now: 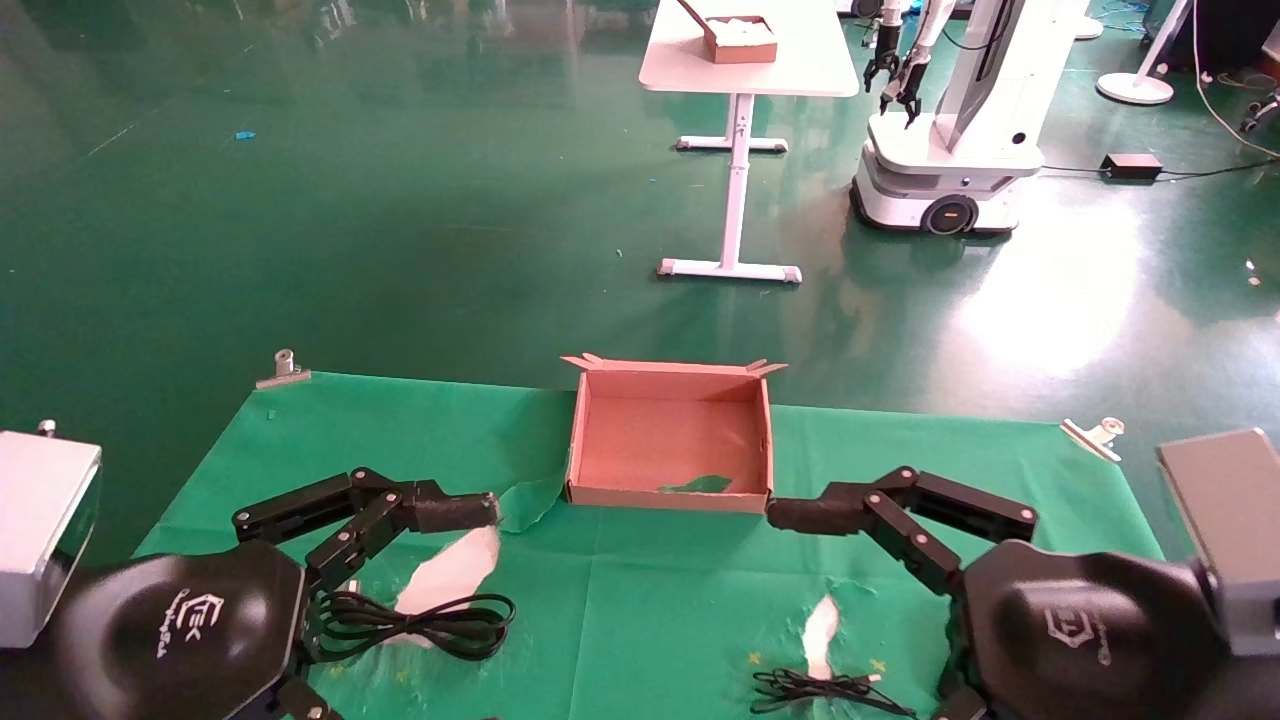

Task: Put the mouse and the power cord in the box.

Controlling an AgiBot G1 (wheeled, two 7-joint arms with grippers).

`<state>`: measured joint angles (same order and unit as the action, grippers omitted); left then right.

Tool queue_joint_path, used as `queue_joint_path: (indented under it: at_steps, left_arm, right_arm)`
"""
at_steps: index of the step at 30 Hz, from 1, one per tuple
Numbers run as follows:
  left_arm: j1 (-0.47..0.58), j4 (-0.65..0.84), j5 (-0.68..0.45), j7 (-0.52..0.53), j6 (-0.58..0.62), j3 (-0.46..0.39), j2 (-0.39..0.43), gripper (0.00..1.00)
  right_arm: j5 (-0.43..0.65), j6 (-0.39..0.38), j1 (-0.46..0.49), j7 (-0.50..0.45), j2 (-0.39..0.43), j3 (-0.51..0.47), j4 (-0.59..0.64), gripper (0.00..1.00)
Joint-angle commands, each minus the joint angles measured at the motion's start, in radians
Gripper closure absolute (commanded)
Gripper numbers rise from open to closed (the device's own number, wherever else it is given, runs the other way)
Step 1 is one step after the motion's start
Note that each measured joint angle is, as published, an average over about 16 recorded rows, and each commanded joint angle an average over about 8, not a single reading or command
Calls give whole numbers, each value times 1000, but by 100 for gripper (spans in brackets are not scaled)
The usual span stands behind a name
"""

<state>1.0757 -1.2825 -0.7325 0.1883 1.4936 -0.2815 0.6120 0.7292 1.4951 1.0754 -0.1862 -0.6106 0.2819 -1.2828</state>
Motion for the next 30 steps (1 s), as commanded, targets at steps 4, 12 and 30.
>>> queue_joint_path:
  at_steps: [4,12,30]
  left_arm:
    - [0,0,0,0,0,0,0,0]
    - [0,0,0,0,0,0,0,0]
    - [296,-34,-700,63,53,-286,45,0]
  right_arm:
    - [0,0,0,0,0,0,0,0]
    - [-1,0,0,0,0,0,0,0]
    - [579,-37,108,108,-13,181,-60,0]
